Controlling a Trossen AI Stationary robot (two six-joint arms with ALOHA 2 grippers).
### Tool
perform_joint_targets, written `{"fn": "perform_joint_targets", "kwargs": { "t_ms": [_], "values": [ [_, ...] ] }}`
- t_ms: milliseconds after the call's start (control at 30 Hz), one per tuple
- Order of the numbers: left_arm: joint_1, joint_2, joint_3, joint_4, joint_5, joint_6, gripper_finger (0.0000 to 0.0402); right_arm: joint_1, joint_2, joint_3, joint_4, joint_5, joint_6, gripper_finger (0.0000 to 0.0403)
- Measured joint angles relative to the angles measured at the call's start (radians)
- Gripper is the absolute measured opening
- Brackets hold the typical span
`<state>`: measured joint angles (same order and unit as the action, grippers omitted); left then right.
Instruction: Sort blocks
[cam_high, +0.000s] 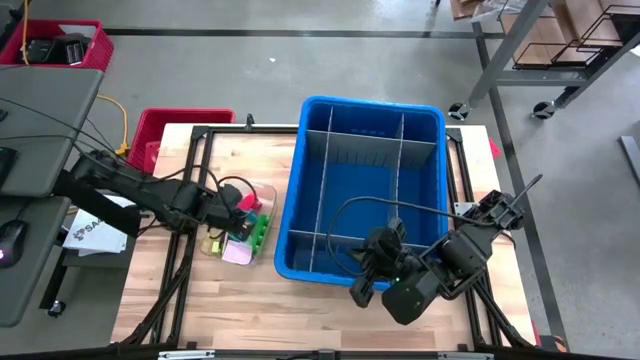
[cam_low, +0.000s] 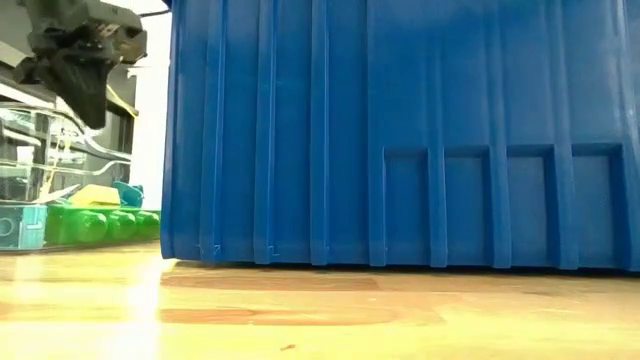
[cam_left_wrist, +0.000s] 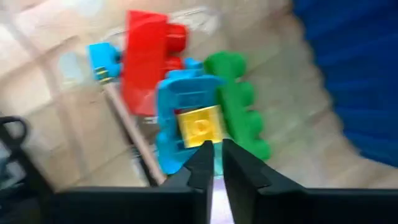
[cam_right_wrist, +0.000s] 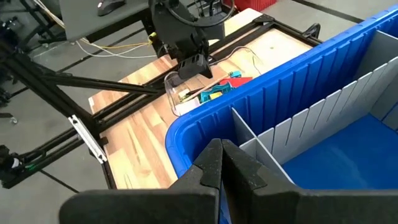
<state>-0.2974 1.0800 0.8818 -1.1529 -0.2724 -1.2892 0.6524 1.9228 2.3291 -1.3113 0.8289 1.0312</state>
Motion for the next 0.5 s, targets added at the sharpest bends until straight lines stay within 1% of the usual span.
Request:
{"fn": "perform_joint_targets", "kwargs": {
  "t_ms": [67, 167, 233, 300, 333, 433, 500],
  "values": [
    [0.007, -0.002, -0.014, -0.023, -0.007, 0.013, 0.0052, 0.0, 0.0, 0.0, 0.0, 0.002, 0.0, 0.0],
    [0.019, 0.0, -0.039, 0.01, -0.019, 0.073, 0.0099, 0.0, 0.0, 0.0, 0.012, 0.032, 0.0, 0.0],
    [0.029, 0.007, -0.055, 0.049, -0.009, 0.165, 0.0134, -0.002, 0.0, 0.0, 0.014, 0.037, 0.0, 0.0],
    [0.042, 0.015, -0.066, 0.094, 0.028, 0.275, 0.0167, -0.005, 0.0, 0.0, 0.014, 0.037, -0.001, 0.0],
    [0.05, 0.02, -0.069, 0.107, 0.046, 0.304, 0.0184, -0.005, 0.0, 0.0, 0.014, 0.038, -0.004, 0.0],
    [0.076, 0.032, -0.07, 0.154, 0.103, 0.273, 0.0227, -0.016, 0.0, 0.0, 0.014, 0.037, -0.017, 0.0],
    [0.09, 0.044, -0.07, 0.168, 0.119, 0.25, 0.0246, -0.021, 0.0, 0.0, 0.014, 0.036, -0.018, 0.0]
  ]
}}
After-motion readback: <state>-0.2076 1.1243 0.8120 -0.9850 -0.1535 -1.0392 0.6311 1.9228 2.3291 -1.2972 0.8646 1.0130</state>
